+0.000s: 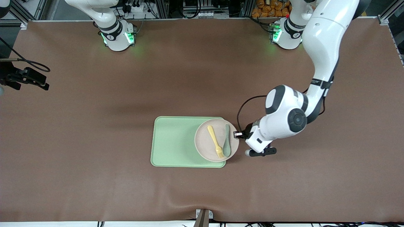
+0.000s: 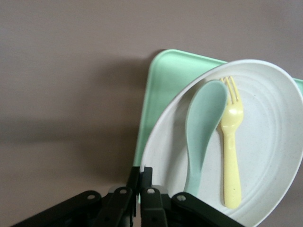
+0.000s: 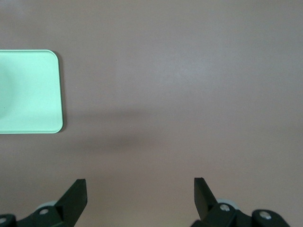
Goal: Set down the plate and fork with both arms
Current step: 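Carry the plate onto the green tray and lower it with the left gripper, then release the plate and withdraw the left gripper while the right gripper reaches out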
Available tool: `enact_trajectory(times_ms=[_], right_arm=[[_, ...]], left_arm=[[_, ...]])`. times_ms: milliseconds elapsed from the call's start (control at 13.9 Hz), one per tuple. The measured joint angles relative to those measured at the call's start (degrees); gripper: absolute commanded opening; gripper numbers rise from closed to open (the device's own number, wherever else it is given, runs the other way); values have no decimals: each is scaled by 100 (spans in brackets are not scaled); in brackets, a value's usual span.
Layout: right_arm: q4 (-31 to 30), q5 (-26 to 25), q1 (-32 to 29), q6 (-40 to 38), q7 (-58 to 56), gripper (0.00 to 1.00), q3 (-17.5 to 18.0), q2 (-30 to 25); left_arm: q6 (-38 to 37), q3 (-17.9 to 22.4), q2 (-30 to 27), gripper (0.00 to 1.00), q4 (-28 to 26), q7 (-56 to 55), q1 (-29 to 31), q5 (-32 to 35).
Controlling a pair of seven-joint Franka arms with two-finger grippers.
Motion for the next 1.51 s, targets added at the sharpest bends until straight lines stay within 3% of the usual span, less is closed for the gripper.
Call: enact_trajectory(times_ms=[216,432,1297,1369,1441,1514], right_arm=[[0,2,-2,-1,0,100,2,0],[0,5,-2,-2,0,100,5,0],[0,11,-2,-2,1,100,30,0],[0,11,-2,-2,1,100,32,0],[0,11,-2,-2,1,100,32,0],[0,11,-2,-2,1,100,32,0]], left_arm=[[2,524,349,0,500,-307,-739,5],[168,960,584,0,638,-385,-1330,5],[762,983,1126,0,693,343,-1347,5],[780,981,1143,23,693,343,-1354,5],[797,980,1150,70,693,344,-1357,5],[819,980,1151,100,693,344,-1357,5]])
